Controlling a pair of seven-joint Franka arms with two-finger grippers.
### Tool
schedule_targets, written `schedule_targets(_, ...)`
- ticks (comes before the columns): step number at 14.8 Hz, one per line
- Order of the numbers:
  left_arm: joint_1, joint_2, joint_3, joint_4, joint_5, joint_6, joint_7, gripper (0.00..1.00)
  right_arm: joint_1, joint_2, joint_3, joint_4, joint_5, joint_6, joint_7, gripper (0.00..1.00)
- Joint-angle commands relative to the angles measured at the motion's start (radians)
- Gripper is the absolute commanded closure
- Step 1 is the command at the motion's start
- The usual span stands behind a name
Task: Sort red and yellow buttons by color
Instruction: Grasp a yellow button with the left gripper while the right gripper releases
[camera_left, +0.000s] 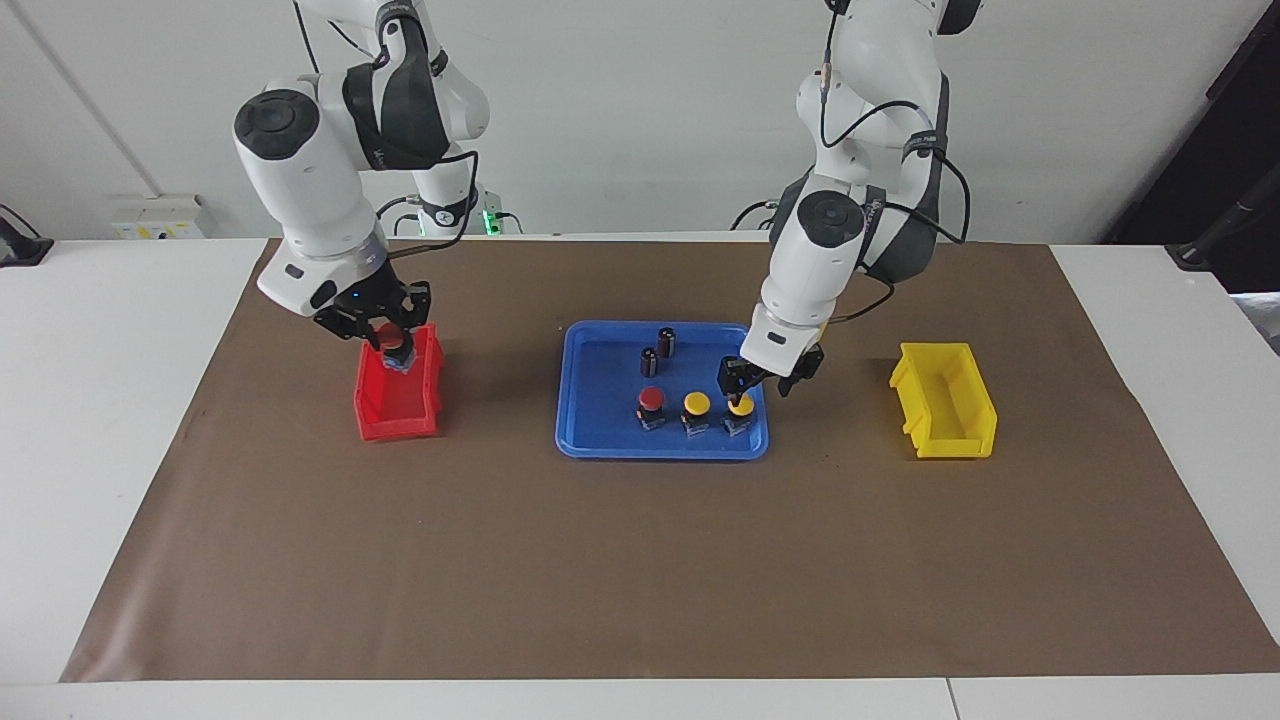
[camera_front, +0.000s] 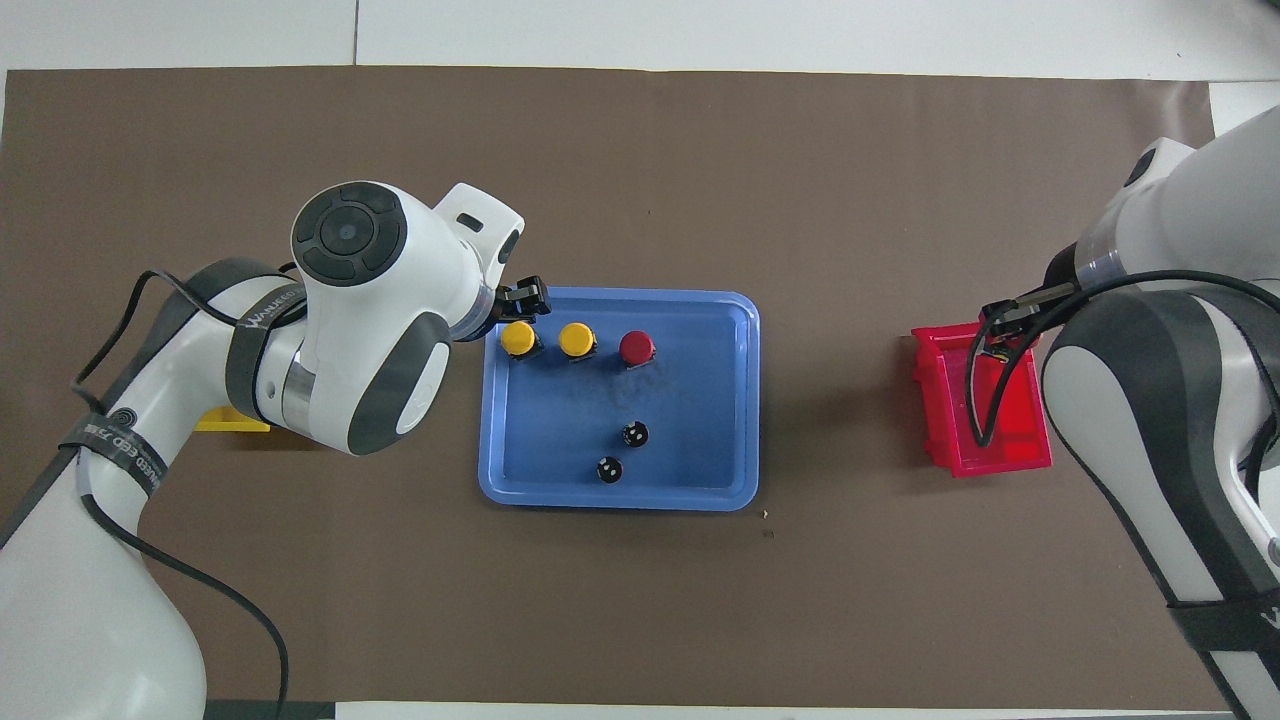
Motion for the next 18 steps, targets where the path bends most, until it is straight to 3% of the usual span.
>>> schedule_targets(1, -0.028, 0.022, 0.016, -0.033, -0.023, 0.064, -0.013, 0.18, -0.025, -0.095, 0.008, -0.185, 0.032, 0.122, -0.044, 0.63)
schedule_targets(8, -0.036, 0.031, 0.016, -0.033, -0.023, 0.049, -0.019, 0.19, -0.024, -0.120, -0.036, -0.339, 0.094, 0.239, -0.073, 0.63)
schedule_targets(12, -0.036, 0.031, 0.016, -0.035, -0.023, 0.050, -0.019, 0.33, -0.020, -0.141, -0.036, -0.426, 0.094, 0.337, -0.078, 0.63)
schedule_targets(18, -0.036, 0.031, 0.016, -0.036, -0.023, 0.055, -0.021, 0.33, -0.024, -0.132, -0.038, -0.526, 0.094, 0.440, -0.092, 0.62)
